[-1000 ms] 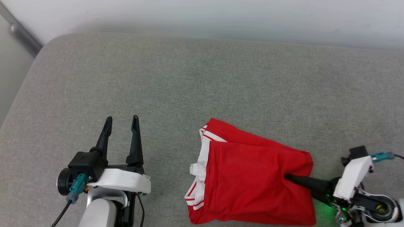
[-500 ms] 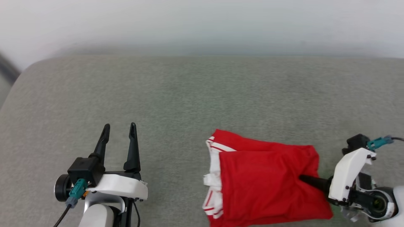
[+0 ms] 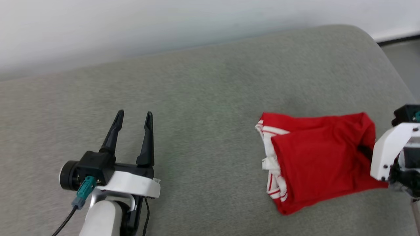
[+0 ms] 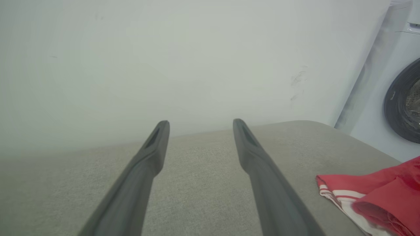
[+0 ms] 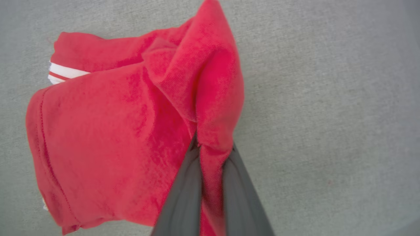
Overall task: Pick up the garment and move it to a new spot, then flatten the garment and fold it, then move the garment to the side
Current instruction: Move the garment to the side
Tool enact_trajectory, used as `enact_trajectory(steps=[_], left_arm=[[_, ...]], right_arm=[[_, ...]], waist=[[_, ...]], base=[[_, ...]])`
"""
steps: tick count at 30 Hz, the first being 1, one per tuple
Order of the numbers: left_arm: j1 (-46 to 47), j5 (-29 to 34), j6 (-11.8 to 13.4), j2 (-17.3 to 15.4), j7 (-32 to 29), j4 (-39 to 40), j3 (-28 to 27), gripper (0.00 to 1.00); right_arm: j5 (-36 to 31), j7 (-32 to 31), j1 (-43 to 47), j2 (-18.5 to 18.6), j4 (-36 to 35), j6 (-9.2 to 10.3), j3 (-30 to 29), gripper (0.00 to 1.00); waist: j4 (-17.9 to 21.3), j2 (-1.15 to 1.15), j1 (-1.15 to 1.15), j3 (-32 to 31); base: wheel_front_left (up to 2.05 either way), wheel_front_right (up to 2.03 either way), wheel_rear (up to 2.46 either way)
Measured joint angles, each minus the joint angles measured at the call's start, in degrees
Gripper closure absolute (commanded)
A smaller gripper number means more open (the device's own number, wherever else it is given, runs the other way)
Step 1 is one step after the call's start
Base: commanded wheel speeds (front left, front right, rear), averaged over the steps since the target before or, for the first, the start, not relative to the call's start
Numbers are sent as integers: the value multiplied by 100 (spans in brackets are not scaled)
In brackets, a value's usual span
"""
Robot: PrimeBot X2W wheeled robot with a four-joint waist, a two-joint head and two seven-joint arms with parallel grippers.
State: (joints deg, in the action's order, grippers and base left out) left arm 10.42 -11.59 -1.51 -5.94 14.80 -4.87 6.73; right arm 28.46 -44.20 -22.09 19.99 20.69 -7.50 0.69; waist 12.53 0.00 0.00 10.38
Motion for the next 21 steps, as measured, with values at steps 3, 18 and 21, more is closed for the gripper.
enact_trajectory(steps=[3, 18, 21], left_arm=[[161, 77, -21, -62, -74, 138, 66, 0], [1211, 500, -187, -412, -628, 1129, 450, 0], [1321, 548, -199, -465, -726, 1296, 494, 0]], right_arm=[[-203, 270, -289, 54, 237, 0, -110, 100], [-764, 2151, -1909, 683, 1669, -2, -1333, 100], [-904, 2407, -2130, 768, 1952, -1, -1591, 100]], waist=[[283, 0, 0, 250], [787, 0, 1, 2003], [752, 0, 1, 2294]], base=[[0, 0, 0], [0, 0, 0], [0, 0, 0]])
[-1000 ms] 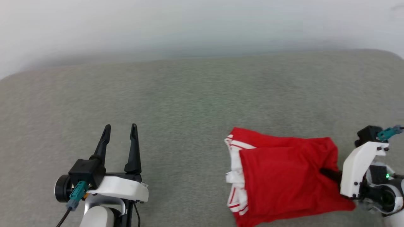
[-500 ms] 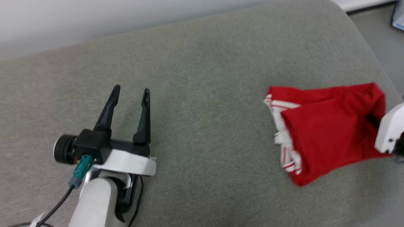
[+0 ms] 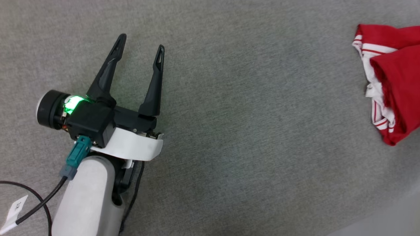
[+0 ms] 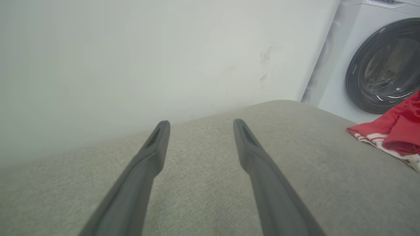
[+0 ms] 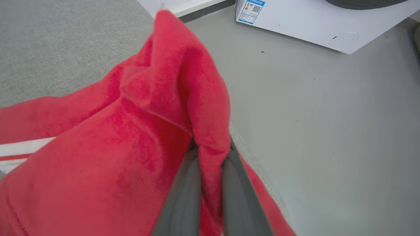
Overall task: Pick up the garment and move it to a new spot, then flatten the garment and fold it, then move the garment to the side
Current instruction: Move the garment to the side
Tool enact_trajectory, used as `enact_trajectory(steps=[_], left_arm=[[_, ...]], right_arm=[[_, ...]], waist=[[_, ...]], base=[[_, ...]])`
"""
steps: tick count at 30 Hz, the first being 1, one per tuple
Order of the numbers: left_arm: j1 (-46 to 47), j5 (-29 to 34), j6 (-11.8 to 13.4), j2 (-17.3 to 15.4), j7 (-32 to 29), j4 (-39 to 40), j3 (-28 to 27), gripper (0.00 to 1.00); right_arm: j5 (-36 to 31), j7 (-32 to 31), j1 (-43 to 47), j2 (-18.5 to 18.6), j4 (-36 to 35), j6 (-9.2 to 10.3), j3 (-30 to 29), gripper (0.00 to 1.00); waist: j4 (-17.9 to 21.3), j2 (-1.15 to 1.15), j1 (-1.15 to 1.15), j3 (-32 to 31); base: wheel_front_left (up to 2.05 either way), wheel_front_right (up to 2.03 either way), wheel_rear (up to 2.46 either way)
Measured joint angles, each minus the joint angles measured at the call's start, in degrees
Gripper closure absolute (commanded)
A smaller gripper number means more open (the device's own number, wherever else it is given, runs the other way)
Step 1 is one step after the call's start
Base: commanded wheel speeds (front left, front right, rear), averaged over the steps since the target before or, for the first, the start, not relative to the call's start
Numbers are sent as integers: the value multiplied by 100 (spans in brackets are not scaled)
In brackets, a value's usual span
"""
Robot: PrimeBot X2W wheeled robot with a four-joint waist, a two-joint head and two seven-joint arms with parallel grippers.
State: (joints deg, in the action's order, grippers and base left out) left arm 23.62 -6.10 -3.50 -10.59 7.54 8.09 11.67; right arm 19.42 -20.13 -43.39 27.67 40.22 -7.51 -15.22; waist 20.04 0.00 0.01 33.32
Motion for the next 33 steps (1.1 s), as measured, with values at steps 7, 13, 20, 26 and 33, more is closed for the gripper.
enact_trajectory(steps=[7, 13, 20, 26, 33], left_arm=[[39, 32, 20, -94, -91, 142, 2, 0], [-38, -40, 66, -81, -20, -5, 2, 0], [-365, -250, 183, 24, 252, -341, -103, 0], [-816, -475, 356, 174, 426, -590, -225, 0], [-1164, -673, 465, 294, 555, -875, -312, 0]], right_arm=[[-203, 553, -275, -268, 664, 0, -35, 0], [-526, 1355, -336, -181, 934, 0, -54, 0], [-675, 1992, -12, -101, 603, 0, 242, 0], [-511, 2263, 699, -269, -159, 0, 694, 0], [-436, 2348, 1640, -653, -1274, 0, 1087, 0]], waist=[[-119, 0, 0, 373], [-117, 0, 0, 173], [-142, 0, -1, -403], [-245, 0, -1, -1005], [-589, 0, -1, -1585]], base=[[0, 0, 0], [0, 0, 0], [0, 0, 0], [0, 0, 0], [0, 0, 0]])
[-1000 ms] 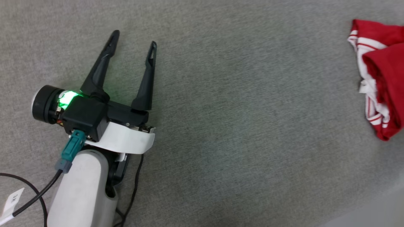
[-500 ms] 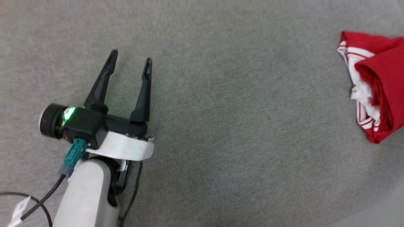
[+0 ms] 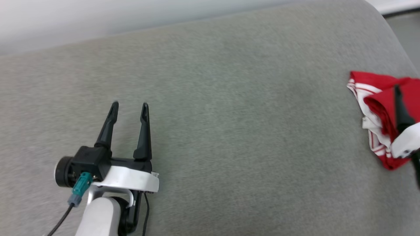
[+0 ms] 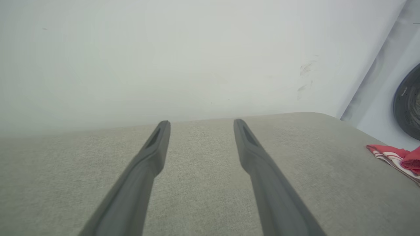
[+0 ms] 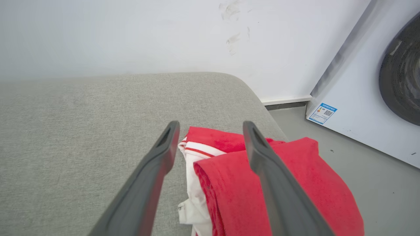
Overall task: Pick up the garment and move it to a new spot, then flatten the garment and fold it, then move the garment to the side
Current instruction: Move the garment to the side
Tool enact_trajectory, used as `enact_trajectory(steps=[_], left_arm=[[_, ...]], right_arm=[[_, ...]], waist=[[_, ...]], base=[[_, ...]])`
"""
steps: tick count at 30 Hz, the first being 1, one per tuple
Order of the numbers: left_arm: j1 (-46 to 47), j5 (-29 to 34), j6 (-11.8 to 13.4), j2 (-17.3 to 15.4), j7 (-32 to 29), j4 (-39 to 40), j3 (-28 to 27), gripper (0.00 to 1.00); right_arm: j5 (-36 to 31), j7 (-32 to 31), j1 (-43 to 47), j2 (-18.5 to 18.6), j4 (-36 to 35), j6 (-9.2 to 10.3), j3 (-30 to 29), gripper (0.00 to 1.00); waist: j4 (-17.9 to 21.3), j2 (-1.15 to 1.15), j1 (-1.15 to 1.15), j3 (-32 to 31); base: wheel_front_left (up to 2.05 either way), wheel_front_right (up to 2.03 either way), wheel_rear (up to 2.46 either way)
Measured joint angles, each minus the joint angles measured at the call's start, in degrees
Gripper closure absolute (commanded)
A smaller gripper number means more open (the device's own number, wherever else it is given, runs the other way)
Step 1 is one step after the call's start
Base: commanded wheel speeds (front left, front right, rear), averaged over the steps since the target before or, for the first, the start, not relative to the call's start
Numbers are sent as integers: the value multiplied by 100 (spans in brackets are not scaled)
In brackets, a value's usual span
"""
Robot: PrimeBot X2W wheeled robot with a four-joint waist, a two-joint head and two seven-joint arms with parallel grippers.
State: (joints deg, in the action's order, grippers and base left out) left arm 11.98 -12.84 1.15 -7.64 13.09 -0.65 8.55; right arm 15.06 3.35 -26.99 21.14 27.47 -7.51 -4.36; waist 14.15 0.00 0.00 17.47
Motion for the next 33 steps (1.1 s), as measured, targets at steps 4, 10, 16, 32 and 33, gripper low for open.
enact_trajectory(steps=[4, 10, 16, 32, 33], left_arm=[[-119, -46, 48, 53, 51, -178, -23, 0], [-230, -41, 160, 32, 123, -435, -134, 0], [-454, -9, 223, -71, 166, -688, -259, 0], [-1055, -44, 189, -57, 181, -948, -319, 0], [-1055, -44, 188, -51, 181, -949, -318, 0]], right_arm=[[-43, 45, 451, -243, -639, 0, 182, 0], [-163, 169, 990, -612, -1473, 0, 394, 0], [-274, 166, 1666, -848, -2132, 0, 404, 0], [-397, -209, 2702, -1140, -2915, 1, 349, 0], [-400, -223, 2701, -1139, -2917, 1, 345, 0]], waist=[[-314, 0, 0, -234], [-769, 0, 0, -530], [-1009, 0, 0, -885], [-950, 0, -1, -1530], [-957, 0, -1, -1529]], base=[[0, 0, 0], [0, 0, 0], [0, 0, 0], [0, 0, 0], [0, 0, 0]])
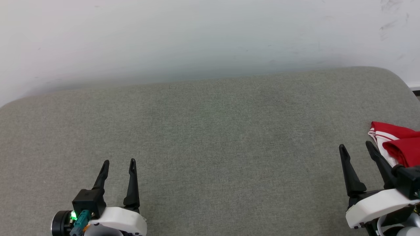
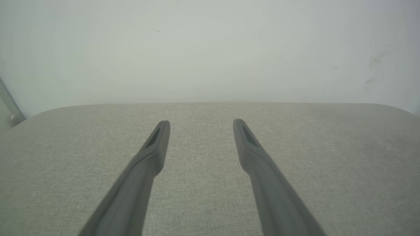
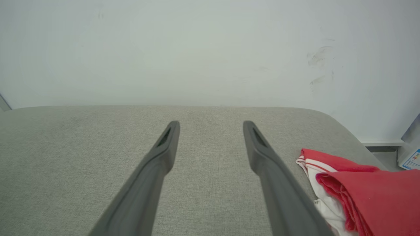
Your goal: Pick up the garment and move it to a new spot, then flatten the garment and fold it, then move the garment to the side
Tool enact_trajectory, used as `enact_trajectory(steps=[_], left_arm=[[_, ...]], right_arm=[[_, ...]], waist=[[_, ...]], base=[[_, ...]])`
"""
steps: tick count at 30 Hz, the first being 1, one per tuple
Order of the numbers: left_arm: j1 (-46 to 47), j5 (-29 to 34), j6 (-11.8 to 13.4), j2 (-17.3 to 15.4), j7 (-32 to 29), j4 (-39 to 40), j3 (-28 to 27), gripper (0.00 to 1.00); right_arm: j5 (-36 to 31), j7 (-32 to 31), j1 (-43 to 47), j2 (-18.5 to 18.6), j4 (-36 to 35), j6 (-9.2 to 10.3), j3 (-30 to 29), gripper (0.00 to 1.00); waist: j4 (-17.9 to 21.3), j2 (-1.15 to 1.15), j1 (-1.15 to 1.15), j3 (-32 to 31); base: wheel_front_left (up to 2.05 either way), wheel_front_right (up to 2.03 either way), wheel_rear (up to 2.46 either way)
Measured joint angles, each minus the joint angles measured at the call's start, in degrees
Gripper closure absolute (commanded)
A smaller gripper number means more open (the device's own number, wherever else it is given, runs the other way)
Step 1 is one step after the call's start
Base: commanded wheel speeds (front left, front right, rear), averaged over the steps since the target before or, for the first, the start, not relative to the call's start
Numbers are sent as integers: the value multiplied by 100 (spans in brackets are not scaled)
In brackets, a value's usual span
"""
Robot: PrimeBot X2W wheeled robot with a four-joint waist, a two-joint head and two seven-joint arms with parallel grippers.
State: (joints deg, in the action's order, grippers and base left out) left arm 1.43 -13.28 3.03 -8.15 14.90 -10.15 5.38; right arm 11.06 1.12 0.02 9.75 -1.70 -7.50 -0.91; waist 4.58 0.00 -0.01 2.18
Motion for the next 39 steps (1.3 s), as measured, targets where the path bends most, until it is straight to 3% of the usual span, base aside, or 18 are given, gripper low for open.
enact_trajectory(steps=[18, 19, 24, 39], left_arm=[[-1, 11, -71, 99, 1, 18, -57, 0], [-1, 9, -89, 103, 1, 14, -57, 100], [-58, -99, -101, 166, -71, -225, -36, 100], [-47, -1625, -269, 234, -480, -261, -252, 100]], right_arm=[[11, 86, -31, 82, 62, 0, 59, 0], [11, 87, -31, 88, 64, 0, 60, 100], [109, 78, 75, 4, 300, 0, 97, 100], [1677, -79, 44, -108, 555, 0, -18, 100]], waist=[[-54, 0, 1, 29], [-54, 0, 1, 30], [-58, 0, 1, 28], [-107, 0, 1, 0]], base=[[0, 0, 0], [0, 0, 0], [0, 0, 0], [0, 0, 0]])
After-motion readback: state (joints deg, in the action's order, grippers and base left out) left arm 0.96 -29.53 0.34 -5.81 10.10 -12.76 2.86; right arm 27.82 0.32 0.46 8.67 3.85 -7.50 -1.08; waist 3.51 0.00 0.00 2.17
